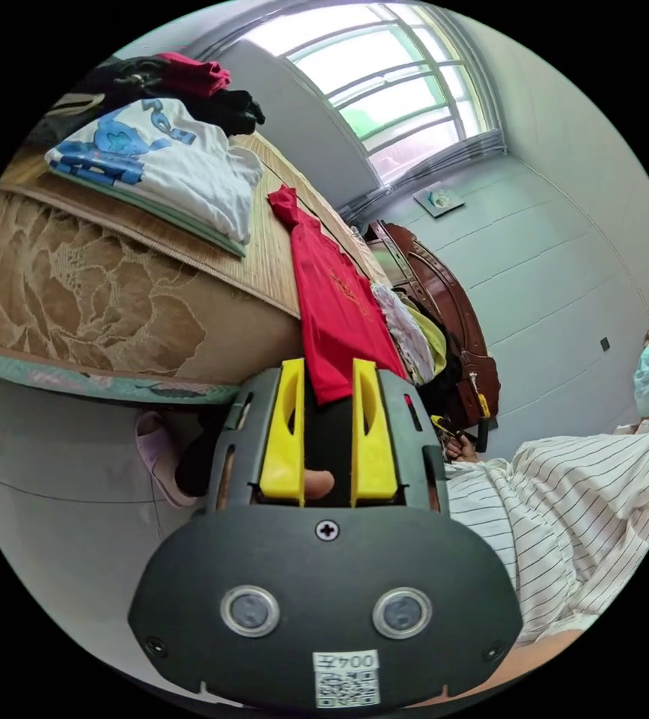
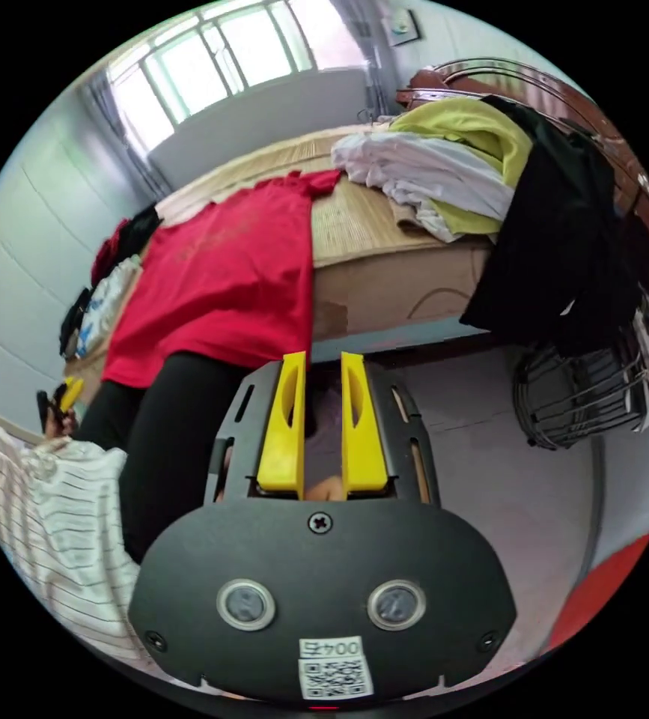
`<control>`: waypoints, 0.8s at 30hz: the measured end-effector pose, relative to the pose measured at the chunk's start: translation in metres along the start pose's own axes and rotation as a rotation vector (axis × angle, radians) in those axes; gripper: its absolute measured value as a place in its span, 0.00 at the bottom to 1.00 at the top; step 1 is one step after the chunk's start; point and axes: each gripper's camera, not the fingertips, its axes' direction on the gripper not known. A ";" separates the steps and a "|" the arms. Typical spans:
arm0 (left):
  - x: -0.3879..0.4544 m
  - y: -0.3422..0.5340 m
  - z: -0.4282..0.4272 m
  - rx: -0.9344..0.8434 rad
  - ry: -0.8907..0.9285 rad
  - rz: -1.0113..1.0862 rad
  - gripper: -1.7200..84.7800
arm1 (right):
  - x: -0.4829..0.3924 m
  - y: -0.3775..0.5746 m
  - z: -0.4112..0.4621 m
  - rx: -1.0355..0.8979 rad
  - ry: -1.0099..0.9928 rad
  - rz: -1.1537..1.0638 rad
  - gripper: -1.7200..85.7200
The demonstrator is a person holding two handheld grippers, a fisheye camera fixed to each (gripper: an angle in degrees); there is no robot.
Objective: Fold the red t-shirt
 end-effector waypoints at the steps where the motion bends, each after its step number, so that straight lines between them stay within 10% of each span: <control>1: 0.003 -0.006 0.000 0.013 -0.006 0.011 0.11 | 0.002 -0.004 -0.018 0.059 -0.068 0.032 0.10; 11: 0.017 -0.203 0.099 -0.036 -0.238 0.025 0.08 | -0.113 -0.086 0.056 0.147 -0.661 -0.049 0.02; 24: -0.075 -0.294 0.220 0.103 0.041 -0.586 0.14 | -0.098 -0.065 0.106 0.022 -0.931 -0.116 0.01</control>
